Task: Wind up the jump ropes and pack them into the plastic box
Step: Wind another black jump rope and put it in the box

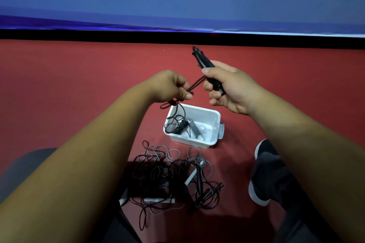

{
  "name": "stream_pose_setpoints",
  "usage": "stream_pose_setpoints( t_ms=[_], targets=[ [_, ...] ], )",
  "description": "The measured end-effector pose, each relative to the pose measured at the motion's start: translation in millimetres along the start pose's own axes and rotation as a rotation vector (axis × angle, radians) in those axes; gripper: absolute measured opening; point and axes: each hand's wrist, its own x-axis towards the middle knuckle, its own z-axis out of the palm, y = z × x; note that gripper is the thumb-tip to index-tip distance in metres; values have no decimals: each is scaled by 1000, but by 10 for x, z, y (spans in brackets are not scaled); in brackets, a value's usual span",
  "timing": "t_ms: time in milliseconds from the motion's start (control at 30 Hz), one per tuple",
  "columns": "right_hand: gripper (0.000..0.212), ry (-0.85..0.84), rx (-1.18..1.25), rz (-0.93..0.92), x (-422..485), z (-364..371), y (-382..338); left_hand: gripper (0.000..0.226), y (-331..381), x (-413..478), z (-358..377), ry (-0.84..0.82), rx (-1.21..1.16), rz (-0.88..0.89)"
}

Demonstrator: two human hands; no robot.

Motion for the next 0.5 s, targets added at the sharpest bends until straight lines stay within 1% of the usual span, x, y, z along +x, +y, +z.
stream_pose_setpoints(
  t_ms=[67, 233, 367, 433, 500],
  targets=[
    [29, 13, 12, -13, -12, 22, -4, 5, -17, 5, 26, -19, -65, -10],
    [37, 82, 89, -58, -2, 2, -7, 9, 2, 20, 57, -38, -163, -7],
    [37, 126, 94, -84, -6, 1, 4, 7, 29, 37, 40, 8, -122, 25],
    [35, 104, 91, -83, -12, 8, 13, 5, 35, 46, 43, 37, -84, 33],
    [33, 24, 80, -84, -27, 26, 19, 10, 34, 46, 62, 58, -67, 40]
  ],
)
